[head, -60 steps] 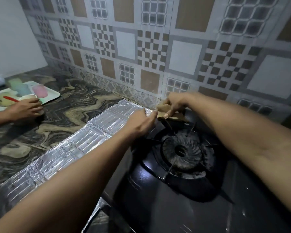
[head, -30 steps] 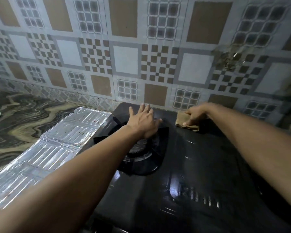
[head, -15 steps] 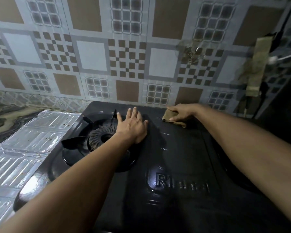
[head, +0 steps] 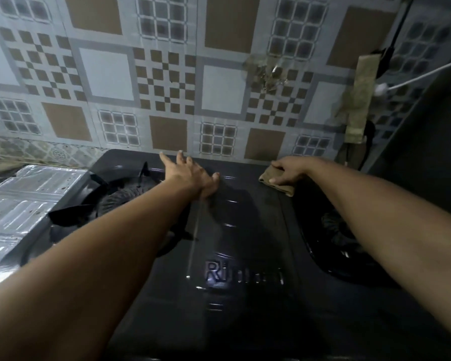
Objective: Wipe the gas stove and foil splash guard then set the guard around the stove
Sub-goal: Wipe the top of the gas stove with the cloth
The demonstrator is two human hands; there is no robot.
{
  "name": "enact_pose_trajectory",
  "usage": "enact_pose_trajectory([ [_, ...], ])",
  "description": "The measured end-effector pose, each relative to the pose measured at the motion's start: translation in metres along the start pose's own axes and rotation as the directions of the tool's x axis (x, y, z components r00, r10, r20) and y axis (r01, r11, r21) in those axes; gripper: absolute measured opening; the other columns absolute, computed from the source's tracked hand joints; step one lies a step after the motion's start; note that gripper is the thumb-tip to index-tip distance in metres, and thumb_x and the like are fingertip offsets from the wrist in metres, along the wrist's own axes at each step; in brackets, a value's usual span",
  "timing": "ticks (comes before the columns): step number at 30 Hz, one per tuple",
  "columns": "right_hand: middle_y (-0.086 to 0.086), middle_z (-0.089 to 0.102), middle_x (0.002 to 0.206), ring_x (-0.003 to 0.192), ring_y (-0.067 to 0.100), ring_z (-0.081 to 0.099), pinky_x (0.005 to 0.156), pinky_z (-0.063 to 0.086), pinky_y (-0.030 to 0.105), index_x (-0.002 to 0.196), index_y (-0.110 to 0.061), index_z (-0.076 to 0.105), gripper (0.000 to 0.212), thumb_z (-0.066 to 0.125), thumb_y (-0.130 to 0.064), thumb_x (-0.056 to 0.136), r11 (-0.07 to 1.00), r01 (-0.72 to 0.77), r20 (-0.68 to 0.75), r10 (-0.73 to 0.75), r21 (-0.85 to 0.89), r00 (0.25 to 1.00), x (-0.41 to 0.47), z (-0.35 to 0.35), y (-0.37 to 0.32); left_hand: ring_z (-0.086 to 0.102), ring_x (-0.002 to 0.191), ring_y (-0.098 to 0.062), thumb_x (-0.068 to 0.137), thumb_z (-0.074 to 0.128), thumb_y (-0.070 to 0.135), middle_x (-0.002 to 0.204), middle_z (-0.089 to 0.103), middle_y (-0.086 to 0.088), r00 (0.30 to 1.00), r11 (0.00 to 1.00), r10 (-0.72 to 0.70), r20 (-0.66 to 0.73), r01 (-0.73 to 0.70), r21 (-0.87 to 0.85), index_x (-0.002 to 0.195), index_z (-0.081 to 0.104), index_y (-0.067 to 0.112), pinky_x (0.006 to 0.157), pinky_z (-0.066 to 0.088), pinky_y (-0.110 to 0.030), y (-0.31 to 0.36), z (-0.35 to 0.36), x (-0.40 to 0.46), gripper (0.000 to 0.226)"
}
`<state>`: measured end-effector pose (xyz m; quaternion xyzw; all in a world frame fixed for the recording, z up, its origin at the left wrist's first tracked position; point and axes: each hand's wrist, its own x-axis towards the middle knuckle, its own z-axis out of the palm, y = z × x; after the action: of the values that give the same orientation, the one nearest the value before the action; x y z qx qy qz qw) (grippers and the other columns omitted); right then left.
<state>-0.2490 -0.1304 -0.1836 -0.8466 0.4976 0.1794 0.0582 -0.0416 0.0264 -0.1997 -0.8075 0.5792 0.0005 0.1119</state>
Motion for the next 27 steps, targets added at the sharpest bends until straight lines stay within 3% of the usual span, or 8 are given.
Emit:
enact_pose_trajectory([
  [5,0.011,0.048,0.143,0.125,0.028,0.050,0.106,0.039,0.038,0.146,-0.014,0.038,0.077,0.065,-0.052,0.085,0.999,0.050,0.044,-0.050,0.003,0.998,0.012,-0.004,0.028,0.006,0.149,-0.025,0.098,0.017,0.056,0.160,0.020,-0.011,0.967,0.956,0.256,-0.006,-0.254,-0.147,0.147,0.033,0.013,0.112,-0.002,-0.065,0.064,-0.015,0.026,0.067],
  [10,0.006,0.058,0.132,0.114,0.025,0.057,0.093,0.045,0.034,0.137,-0.014,0.052,0.066,0.066,-0.050,0.084,1.000,0.001,0.098,0.001,-0.018,0.995,0.004,-0.008,0.091,0.004,0.149,-0.020,0.099,0.017,0.053,0.161,0.016,-0.006,0.954,0.934,0.301,-0.008,-0.296,-0.202,0.149,0.032,0.014,0.114,-0.002,-0.062,0.122,-0.020,0.031,0.065],
  [15,0.007,0.061,0.126,0.111,0.026,0.058,0.094,0.046,0.038,0.133,-0.015,0.055,0.060,0.066,-0.048,0.085,0.997,0.018,0.071,-0.023,0.069,0.997,0.001,0.003,0.122,0.010,0.149,-0.020,0.100,0.017,0.052,0.159,0.023,-0.007,0.931,0.893,0.358,-0.069,-0.363,-0.266,0.146,0.037,0.013,0.115,0.000,-0.060,0.167,-0.026,0.029,0.063],
  [21,0.003,0.059,0.105,0.088,0.019,0.053,0.072,0.039,0.027,0.132,-0.016,0.058,0.045,0.063,-0.033,0.090,0.996,-0.031,0.106,0.022,0.085,0.994,-0.006,0.008,0.154,0.008,0.149,-0.020,0.099,0.019,0.054,0.161,0.017,-0.007,0.896,0.812,0.410,-0.171,-0.444,-0.380,0.150,0.025,0.010,0.116,0.001,-0.058,0.212,-0.038,0.024,0.067],
  [27,0.007,0.055,0.132,0.115,0.025,0.055,0.093,0.044,0.030,0.137,-0.012,0.051,0.063,0.062,-0.048,0.087,0.970,-0.160,0.048,0.154,0.181,0.987,-0.025,0.022,0.186,-0.004,0.150,-0.019,0.099,0.018,0.055,0.163,-0.003,-0.003,0.855,0.796,0.484,-0.186,-0.518,-0.313,0.155,0.000,0.015,0.116,-0.006,-0.058,0.238,-0.037,0.026,0.071],
])
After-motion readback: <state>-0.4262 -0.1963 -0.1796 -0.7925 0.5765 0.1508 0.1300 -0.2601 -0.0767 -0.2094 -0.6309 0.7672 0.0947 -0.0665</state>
